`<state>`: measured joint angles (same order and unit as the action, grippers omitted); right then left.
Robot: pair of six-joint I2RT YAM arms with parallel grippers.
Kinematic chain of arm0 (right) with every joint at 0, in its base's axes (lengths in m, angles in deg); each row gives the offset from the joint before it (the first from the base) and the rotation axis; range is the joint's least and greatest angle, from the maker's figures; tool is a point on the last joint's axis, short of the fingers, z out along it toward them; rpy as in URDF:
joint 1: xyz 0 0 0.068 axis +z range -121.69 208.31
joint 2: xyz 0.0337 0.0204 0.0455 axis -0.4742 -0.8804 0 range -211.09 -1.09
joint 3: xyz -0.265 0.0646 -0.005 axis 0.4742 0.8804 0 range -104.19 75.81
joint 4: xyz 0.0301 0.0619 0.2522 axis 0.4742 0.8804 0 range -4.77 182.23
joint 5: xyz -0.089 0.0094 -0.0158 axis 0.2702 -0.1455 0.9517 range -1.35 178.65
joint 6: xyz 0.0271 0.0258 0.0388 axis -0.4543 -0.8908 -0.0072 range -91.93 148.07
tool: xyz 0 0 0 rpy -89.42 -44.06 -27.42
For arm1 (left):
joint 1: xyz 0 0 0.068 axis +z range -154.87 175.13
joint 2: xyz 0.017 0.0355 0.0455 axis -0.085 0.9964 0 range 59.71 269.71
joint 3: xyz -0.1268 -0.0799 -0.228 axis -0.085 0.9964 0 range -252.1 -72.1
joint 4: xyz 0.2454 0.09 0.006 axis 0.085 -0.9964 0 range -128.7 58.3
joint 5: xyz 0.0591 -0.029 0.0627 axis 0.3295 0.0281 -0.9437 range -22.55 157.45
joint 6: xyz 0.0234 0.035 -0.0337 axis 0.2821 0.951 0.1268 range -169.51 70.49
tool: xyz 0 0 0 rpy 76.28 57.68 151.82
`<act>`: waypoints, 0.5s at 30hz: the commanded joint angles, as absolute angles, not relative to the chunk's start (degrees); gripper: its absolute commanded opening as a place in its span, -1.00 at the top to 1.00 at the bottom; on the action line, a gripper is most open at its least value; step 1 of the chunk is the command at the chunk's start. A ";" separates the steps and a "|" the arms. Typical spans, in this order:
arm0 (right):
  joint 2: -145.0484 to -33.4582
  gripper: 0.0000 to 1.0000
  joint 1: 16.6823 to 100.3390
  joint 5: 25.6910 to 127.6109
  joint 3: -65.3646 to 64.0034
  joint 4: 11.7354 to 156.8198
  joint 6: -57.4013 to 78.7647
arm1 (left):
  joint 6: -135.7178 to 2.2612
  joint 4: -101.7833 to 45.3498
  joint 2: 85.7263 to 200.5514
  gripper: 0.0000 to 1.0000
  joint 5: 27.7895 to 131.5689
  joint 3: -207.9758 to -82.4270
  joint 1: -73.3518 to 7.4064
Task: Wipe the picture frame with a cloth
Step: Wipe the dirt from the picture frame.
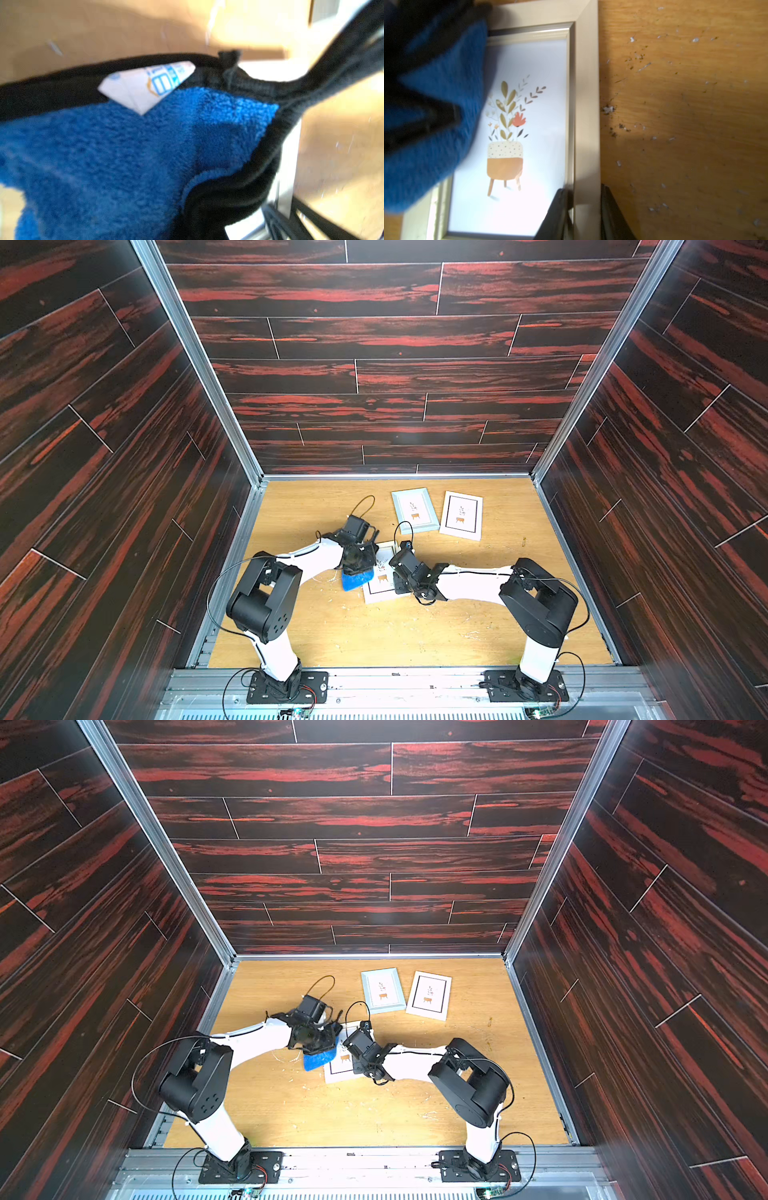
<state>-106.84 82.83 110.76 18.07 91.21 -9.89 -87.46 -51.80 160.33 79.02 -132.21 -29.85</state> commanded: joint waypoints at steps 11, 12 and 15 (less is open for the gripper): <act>-108.70 0.97 82.79 112.02 18.94 98.69 -10.95 | -95.44 -52.51 155.46 1.00 80.43 -121.48 -36.80; -108.41 0.97 82.71 112.02 19.10 98.72 -11.00 | -95.78 -50.75 157.02 1.00 81.65 -122.75 -36.12; -107.66 0.98 82.71 112.19 19.76 98.53 -11.50 | -101.14 -40.78 161.23 1.00 86.74 -123.35 -35.98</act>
<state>-106.73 82.90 110.85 18.01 91.64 -10.17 -96.64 -45.89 156.28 83.66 -123.58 -36.29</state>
